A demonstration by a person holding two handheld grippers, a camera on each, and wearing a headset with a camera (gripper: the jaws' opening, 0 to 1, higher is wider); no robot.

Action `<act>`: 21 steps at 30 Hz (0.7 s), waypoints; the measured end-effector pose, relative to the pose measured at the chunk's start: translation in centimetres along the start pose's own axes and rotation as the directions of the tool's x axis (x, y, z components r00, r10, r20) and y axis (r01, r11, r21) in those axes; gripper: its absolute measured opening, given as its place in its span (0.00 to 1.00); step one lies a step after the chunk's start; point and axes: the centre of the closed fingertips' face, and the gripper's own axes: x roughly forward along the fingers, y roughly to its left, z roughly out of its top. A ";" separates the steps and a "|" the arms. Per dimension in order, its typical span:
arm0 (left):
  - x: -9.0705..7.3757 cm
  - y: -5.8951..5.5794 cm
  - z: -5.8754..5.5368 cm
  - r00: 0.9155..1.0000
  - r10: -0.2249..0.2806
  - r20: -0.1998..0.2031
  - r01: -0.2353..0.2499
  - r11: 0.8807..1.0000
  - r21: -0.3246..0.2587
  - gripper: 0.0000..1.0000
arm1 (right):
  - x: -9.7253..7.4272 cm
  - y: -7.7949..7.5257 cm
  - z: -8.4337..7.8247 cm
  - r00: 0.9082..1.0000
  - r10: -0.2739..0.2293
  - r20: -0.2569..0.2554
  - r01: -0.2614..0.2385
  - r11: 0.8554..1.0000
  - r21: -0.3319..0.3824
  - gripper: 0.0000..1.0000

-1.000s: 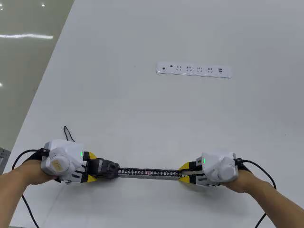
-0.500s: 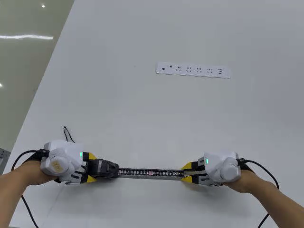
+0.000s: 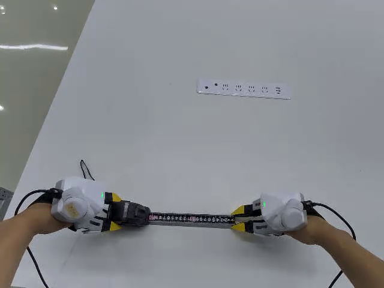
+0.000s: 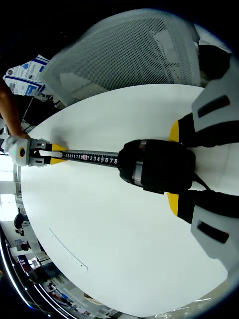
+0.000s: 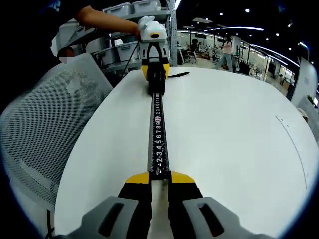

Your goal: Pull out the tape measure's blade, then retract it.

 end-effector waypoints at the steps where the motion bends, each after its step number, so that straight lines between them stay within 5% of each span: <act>1: 0.0 0.0 0.0 1.000 0.000 0.000 0.000 1.000 0.000 0.28 | 0.0 0.0 0.0 1.000 -0.002 -0.001 0.002 1.000 -0.002 0.09; 21: 0.0 0.0 0.0 1.000 -0.001 -0.005 0.001 1.000 -0.001 0.29 | -1.1 0.0 -1.0 1.000 -0.009 -0.012 0.010 1.000 0.008 0.09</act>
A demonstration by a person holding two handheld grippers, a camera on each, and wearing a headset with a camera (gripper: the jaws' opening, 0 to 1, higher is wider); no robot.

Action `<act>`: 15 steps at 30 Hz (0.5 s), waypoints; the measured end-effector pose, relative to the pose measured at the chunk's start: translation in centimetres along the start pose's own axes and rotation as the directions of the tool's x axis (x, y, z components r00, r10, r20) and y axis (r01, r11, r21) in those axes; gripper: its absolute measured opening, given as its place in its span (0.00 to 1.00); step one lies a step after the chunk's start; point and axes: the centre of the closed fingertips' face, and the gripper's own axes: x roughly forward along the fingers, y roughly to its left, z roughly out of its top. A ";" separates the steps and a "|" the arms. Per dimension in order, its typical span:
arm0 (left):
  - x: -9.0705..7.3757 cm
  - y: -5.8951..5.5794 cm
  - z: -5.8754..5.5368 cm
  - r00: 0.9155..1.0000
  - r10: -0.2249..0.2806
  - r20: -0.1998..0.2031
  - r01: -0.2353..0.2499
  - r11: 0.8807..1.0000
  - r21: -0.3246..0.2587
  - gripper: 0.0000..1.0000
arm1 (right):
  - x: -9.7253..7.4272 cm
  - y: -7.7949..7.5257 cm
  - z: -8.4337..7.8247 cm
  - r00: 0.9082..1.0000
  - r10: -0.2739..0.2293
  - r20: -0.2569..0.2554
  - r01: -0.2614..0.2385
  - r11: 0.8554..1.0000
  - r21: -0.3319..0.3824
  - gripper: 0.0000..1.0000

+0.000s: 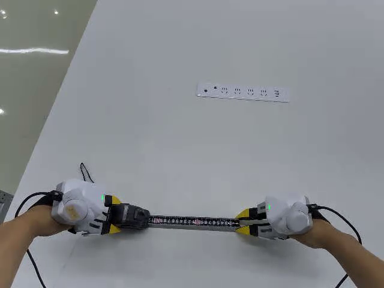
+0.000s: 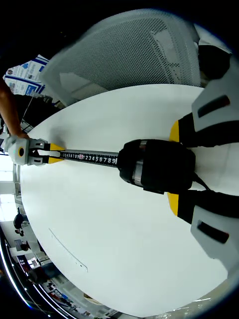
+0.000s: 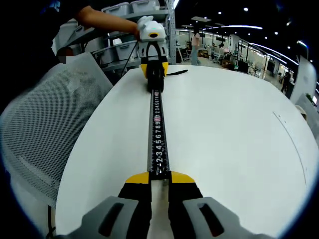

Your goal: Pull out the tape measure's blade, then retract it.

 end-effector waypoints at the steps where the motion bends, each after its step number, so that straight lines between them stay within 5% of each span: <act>1: 0.0 0.0 0.0 1.000 0.000 -0.001 0.000 1.000 0.001 0.29 | -0.1 0.1 0.0 1.000 0.001 0.000 -0.001 1.000 0.003 0.09; 15: 0.0 0.0 0.0 1.000 -0.002 -0.002 0.002 1.000 0.001 0.29 | -0.7 0.0 -0.7 1.000 -0.003 -0.011 0.003 1.000 0.007 0.09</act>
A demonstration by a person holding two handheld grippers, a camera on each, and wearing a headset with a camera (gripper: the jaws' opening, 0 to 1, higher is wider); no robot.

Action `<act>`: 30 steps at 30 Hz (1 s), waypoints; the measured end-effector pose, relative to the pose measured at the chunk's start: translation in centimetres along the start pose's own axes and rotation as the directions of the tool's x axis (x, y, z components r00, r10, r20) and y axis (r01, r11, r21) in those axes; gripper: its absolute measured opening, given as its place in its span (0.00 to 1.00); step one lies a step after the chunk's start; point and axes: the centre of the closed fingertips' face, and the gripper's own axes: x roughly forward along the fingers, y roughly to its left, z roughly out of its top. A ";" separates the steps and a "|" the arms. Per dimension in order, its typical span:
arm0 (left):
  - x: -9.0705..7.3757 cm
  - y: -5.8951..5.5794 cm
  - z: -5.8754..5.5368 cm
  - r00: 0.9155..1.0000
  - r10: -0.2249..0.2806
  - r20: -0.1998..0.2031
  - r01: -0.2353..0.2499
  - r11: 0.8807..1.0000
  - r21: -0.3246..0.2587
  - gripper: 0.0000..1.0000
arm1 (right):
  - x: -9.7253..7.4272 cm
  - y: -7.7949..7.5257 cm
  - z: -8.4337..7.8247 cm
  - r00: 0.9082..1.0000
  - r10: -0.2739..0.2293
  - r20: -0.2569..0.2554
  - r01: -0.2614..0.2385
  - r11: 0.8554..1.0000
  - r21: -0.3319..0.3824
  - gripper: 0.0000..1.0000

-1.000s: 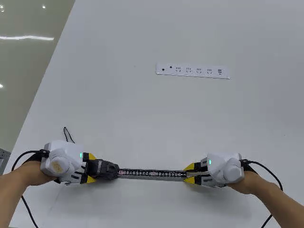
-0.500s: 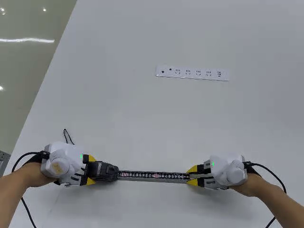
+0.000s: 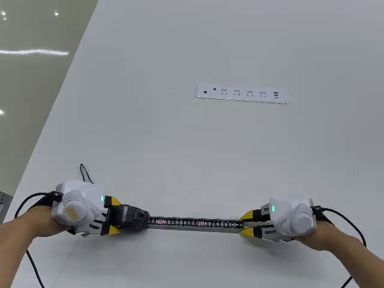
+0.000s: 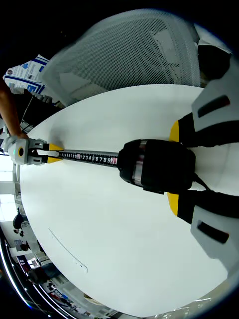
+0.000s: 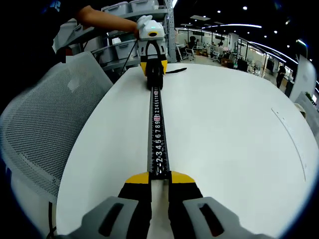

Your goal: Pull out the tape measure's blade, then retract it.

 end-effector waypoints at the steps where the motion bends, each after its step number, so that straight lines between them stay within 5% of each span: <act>1: 0.0 0.0 0.0 1.000 0.000 0.000 0.000 1.000 0.001 0.29 | 0.0 0.0 0.0 1.000 0.000 -0.001 0.000 1.000 0.000 0.09; 30: 0.1 0.0 0.0 1.000 -0.001 -0.005 0.001 1.000 0.002 0.29 | -0.8 0.0 -1.1 0.999 -0.034 -0.028 0.034 0.999 -0.025 0.11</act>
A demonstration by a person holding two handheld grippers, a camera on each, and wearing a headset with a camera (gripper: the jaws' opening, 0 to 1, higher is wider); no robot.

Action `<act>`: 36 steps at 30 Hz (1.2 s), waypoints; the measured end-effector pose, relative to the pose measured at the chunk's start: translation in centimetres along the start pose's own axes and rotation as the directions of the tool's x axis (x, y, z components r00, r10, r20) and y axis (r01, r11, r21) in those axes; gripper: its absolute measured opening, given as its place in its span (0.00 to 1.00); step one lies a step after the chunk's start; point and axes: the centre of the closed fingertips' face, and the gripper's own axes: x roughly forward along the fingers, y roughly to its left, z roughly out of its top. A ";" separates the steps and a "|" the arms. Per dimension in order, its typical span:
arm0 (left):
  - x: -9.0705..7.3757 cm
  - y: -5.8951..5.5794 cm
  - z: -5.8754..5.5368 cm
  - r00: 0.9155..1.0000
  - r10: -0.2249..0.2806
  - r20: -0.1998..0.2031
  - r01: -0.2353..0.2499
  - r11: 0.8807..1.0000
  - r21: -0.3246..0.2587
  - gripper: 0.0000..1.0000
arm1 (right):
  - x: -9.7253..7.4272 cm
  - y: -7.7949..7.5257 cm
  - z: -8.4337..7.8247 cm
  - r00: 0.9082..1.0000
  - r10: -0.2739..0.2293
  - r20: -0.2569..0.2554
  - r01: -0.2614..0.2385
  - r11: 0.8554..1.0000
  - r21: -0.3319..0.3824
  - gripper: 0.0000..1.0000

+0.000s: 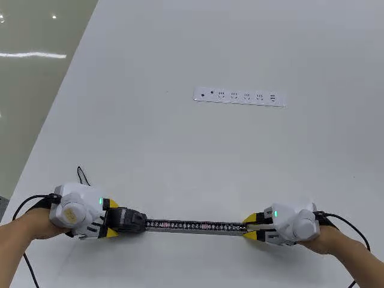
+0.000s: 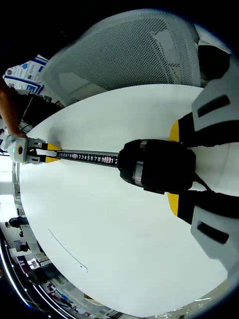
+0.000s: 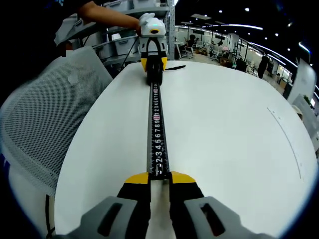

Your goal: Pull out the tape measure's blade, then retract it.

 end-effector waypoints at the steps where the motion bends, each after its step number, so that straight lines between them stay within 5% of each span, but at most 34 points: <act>1: 0.0 0.0 0.0 1.000 0.000 0.000 0.000 1.000 0.002 0.29 | -0.1 0.1 0.2 1.000 -0.008 -0.005 0.008 1.000 -0.010 0.11; 36: -1.2 0.4 0.7 0.999 0.027 0.032 -0.027 0.999 -0.020 0.37 | -0.4 0.5 0.3 0.997 -0.050 -0.051 0.048 0.998 -0.039 0.20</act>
